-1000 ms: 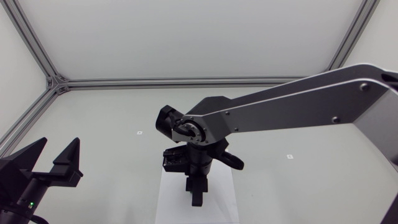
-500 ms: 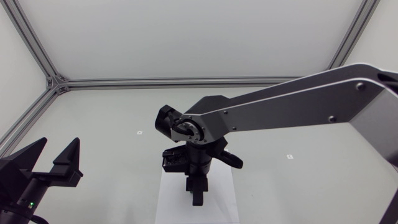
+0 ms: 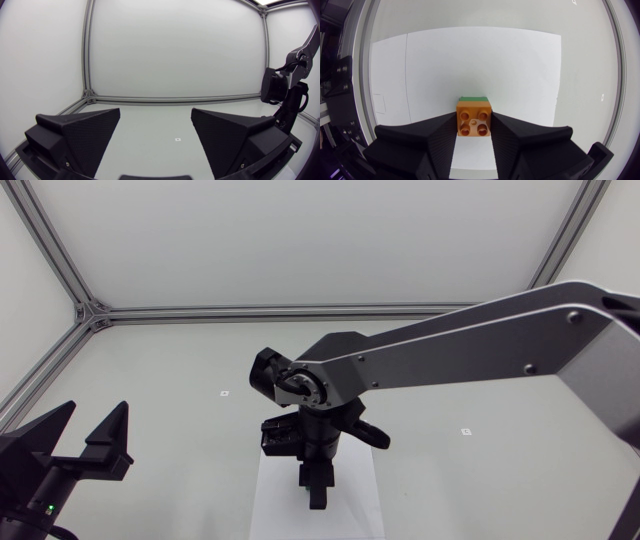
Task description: Pick up the orange 2x2 brick with the right arm and stack it on top of the green 2x2 brick in the center
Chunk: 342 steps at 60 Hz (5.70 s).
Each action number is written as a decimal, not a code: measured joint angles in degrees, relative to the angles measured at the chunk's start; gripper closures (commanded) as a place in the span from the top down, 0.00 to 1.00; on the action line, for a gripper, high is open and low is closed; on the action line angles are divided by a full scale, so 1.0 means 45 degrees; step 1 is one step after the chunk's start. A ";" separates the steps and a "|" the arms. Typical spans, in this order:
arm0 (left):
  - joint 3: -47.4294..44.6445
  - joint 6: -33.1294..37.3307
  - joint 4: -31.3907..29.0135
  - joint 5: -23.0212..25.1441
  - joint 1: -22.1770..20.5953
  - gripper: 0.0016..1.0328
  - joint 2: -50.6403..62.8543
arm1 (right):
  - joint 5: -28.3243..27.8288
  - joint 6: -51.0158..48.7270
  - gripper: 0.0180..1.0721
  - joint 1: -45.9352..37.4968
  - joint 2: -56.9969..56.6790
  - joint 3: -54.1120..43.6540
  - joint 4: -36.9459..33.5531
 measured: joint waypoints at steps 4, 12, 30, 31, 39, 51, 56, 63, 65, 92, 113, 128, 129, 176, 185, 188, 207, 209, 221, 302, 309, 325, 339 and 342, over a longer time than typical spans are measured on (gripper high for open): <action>0.0000 0.0000 0.0000 0.0005 0.0000 0.96 0.0000 | 0.0000 0.0000 0.13 0.0000 0.0000 0.0015 -0.0010; 0.0000 -0.0005 0.0000 0.0000 0.0000 0.96 0.0000 | 0.0000 0.0000 0.13 0.0000 -0.0010 0.0024 -0.0029; 0.0000 0.0000 0.0000 0.0000 0.0000 0.96 0.0000 | 0.0000 0.0000 0.17 0.0000 -0.0015 0.0087 -0.0141; 0.0000 0.0000 0.0005 0.0000 0.0000 0.96 0.0000 | 0.0000 0.0000 0.17 0.0000 -0.0015 0.0092 -0.0151; 0.0000 0.0000 0.0000 0.0005 -0.0005 0.96 0.0000 | 0.0000 0.0000 0.18 0.0000 -0.0015 0.0117 -0.0199; 0.0000 0.0000 0.0000 0.0005 -0.0005 0.96 0.0000 | 0.0000 0.0005 0.23 -0.0010 -0.0019 0.0117 -0.0209; 0.0000 0.0000 0.0000 0.0000 -0.0005 0.96 0.0000 | 0.0000 0.0000 0.26 -0.0010 -0.0024 0.0117 -0.0214; 0.0000 0.0000 0.0000 0.0000 -0.0005 0.96 0.0000 | 0.0005 0.0005 0.31 -0.0010 -0.0019 0.0117 -0.0233; 0.0000 0.0000 0.0005 0.0005 -0.0005 0.96 0.0000 | 0.0005 0.0005 0.33 -0.0010 -0.0024 0.0117 -0.0243; 0.0000 -0.0005 0.0005 0.0005 0.0000 0.96 0.0000 | 0.0005 0.0005 0.48 -0.0010 -0.0024 0.0141 -0.0277; 0.0000 -0.0005 0.0000 0.0000 -0.0005 0.96 0.0000 | -0.0005 0.0005 0.96 -0.0010 0.0102 0.0044 -0.0578; 0.0000 0.0000 0.0000 0.0005 -0.0005 0.96 0.0000 | 0.0000 0.0010 0.96 -0.0136 0.0102 0.0044 -0.0432; 0.0000 0.0000 0.0000 0.0000 -0.0005 0.96 0.0000 | 0.0000 0.0005 0.96 -0.0165 0.0102 0.0044 -0.0393; 0.0000 -0.0005 0.0000 0.0005 0.0000 0.96 0.0000 | -0.0058 0.0010 0.52 -0.0238 0.0442 0.0087 -0.0311; 0.0000 0.0000 0.0000 0.0000 -0.0005 0.96 0.0000 | -0.0097 0.0015 0.48 -0.0238 0.0457 0.0165 -0.0287; 0.0000 -0.0005 0.0000 0.0005 0.0000 0.96 0.0000 | -0.0097 0.0015 0.42 -0.0238 0.0457 0.0165 -0.0287; 0.0000 0.0000 0.0005 0.0000 -0.0005 0.96 0.0000 | -0.0097 0.0015 0.41 -0.0238 0.0457 0.0199 -0.0253; 0.0000 -0.0005 0.0000 0.0005 0.0000 0.96 0.0000 | -0.0097 0.0019 0.41 -0.0238 0.0457 0.0204 -0.0248; 0.0000 0.0000 0.0000 0.0000 0.0000 0.96 0.0000 | -0.0102 0.0107 0.41 -0.0233 0.0457 0.0214 -0.0248; 0.0000 -0.0005 0.0000 0.0005 0.0000 0.96 0.0000 | -0.0097 -0.0291 0.41 -0.0185 0.0457 0.0189 -0.0243; 0.0000 0.0000 0.0000 0.0005 -0.0005 0.96 0.0000 | -0.0097 -0.0291 0.41 -0.0185 0.0457 0.0189 -0.0238; 0.0000 -0.0005 0.0005 0.0000 -0.0005 0.96 0.0000 | -0.0092 -0.0291 0.41 -0.0151 0.0457 0.0146 -0.0199; 0.0000 0.0000 0.0005 0.0000 0.0000 0.96 0.0000 | -0.0092 -0.0291 0.43 -0.0151 0.0452 0.0112 -0.0151; 0.0000 -0.0005 0.0000 0.0005 -0.0005 0.96 0.0000 | -0.0092 -0.0291 0.50 -0.0151 0.0442 0.0112 -0.0146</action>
